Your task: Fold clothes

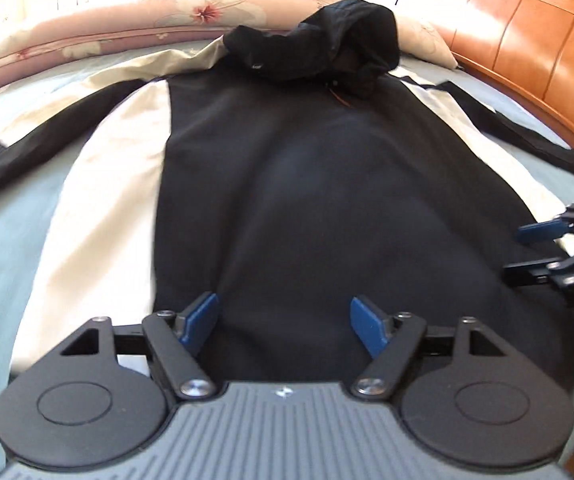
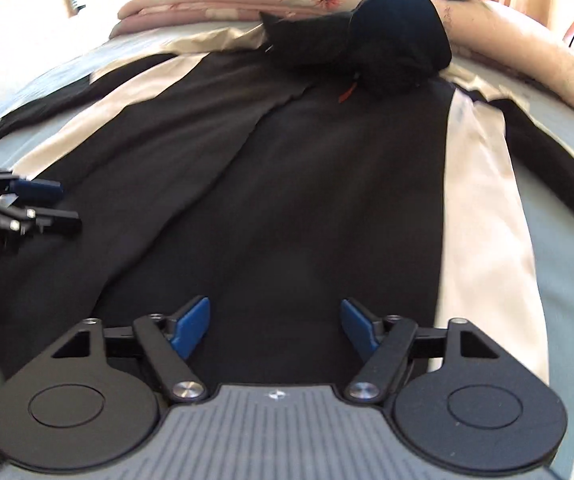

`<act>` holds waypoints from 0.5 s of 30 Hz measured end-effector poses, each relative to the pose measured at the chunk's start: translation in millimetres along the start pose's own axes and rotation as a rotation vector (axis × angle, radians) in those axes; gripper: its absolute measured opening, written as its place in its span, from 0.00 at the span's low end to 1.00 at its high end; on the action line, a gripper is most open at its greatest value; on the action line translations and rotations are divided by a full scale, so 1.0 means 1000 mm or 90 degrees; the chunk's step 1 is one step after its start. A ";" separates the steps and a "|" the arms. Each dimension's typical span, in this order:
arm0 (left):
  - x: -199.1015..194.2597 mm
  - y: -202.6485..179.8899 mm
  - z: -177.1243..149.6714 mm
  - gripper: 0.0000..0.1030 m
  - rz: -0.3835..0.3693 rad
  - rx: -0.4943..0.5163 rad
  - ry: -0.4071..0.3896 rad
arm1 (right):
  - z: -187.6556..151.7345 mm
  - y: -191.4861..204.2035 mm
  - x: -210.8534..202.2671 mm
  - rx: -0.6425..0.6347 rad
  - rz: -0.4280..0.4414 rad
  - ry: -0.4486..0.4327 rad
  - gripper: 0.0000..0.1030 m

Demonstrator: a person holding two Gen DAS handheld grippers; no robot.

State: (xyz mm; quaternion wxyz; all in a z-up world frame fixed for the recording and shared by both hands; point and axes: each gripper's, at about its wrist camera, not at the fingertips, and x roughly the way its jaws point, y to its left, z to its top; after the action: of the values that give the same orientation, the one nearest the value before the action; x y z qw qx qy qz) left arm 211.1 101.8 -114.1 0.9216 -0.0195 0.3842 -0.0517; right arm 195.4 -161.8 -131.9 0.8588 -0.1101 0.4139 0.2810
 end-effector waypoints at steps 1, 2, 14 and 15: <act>-0.009 -0.003 -0.008 0.75 0.007 0.002 0.001 | -0.011 0.001 -0.009 -0.011 0.002 0.006 0.78; -0.017 -0.007 -0.014 0.76 0.016 0.007 0.004 | -0.021 0.002 -0.018 -0.021 0.004 0.010 0.80; -0.071 -0.108 -0.040 0.83 0.081 0.400 -0.063 | -0.046 0.046 -0.069 -0.222 -0.011 0.020 0.86; -0.071 -0.117 -0.047 0.83 0.082 0.449 -0.065 | -0.048 0.054 -0.069 -0.250 -0.015 0.021 0.86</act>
State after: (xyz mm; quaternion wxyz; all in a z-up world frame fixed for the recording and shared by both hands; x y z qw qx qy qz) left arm 118.8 -6.9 -87.8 0.8910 0.3211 0.2969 -0.1220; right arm 99.2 -164.9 -106.7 0.8169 -0.2852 0.3640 0.3448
